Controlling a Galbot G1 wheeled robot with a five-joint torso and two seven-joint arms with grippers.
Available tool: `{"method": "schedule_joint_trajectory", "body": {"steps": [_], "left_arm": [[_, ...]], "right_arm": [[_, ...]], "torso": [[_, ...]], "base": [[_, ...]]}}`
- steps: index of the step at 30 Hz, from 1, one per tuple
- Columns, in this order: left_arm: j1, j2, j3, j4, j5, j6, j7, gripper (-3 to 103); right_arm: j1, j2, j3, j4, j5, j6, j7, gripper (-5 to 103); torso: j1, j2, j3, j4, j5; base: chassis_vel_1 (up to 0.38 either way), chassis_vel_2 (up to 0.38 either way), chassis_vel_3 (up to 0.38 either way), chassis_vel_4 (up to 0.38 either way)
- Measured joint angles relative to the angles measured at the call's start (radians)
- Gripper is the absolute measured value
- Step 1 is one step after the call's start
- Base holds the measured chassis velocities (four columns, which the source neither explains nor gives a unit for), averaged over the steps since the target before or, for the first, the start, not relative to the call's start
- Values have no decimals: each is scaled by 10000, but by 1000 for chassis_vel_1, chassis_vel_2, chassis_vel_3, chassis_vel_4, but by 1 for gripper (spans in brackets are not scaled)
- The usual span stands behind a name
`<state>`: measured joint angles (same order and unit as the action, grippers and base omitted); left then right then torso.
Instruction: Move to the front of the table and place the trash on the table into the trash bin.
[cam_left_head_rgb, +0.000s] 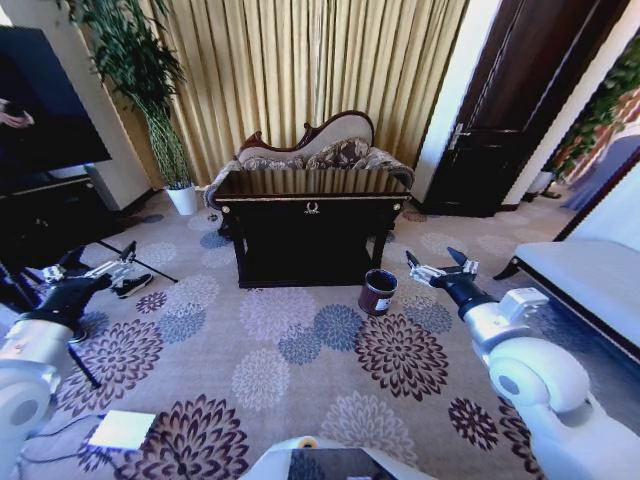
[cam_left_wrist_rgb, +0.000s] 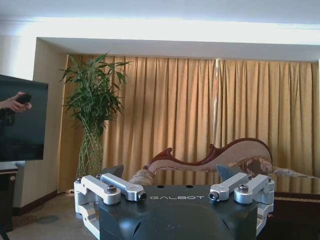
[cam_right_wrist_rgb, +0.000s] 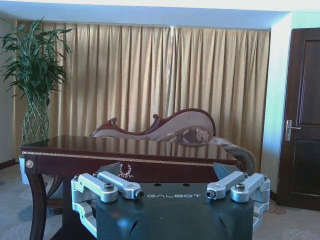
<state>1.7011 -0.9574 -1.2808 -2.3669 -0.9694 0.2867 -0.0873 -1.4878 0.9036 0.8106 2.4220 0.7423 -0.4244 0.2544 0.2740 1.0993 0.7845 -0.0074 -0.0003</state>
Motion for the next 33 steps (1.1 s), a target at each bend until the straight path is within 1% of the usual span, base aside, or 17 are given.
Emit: {"method": "schedule_joint_trajectory", "body": {"steps": [7,18,21,24,33], "left_arm": [[110,-55,-61,-67,-9,34,-9,100],[91,-3,-9,-93,-36,36,6,100],[84,-3,28,-95,-37,48,6,100],[42,6,77,-115,-36,111,6,100],[27,24,7,-183,-67,162,3,100]], "right_arm": [[144,-102,152,-5,292,-153,23,100],[356,-72,-88,-105,326,-176,20,100],[366,-65,-90,-114,324,-176,31,100],[403,-69,-86,-122,325,-177,203,100],[397,-194,35,-101,488,-234,253,100]], "torso": [[0,0,0,1,0],[0,0,0,1,1],[0,0,0,0,0],[0,0,0,0,0],[0,0,0,0,0]], "base": [[0,0,0,0],[0,0,0,0],[0,0,0,0],[0,0,0,0],[0,0,0,0]]}}
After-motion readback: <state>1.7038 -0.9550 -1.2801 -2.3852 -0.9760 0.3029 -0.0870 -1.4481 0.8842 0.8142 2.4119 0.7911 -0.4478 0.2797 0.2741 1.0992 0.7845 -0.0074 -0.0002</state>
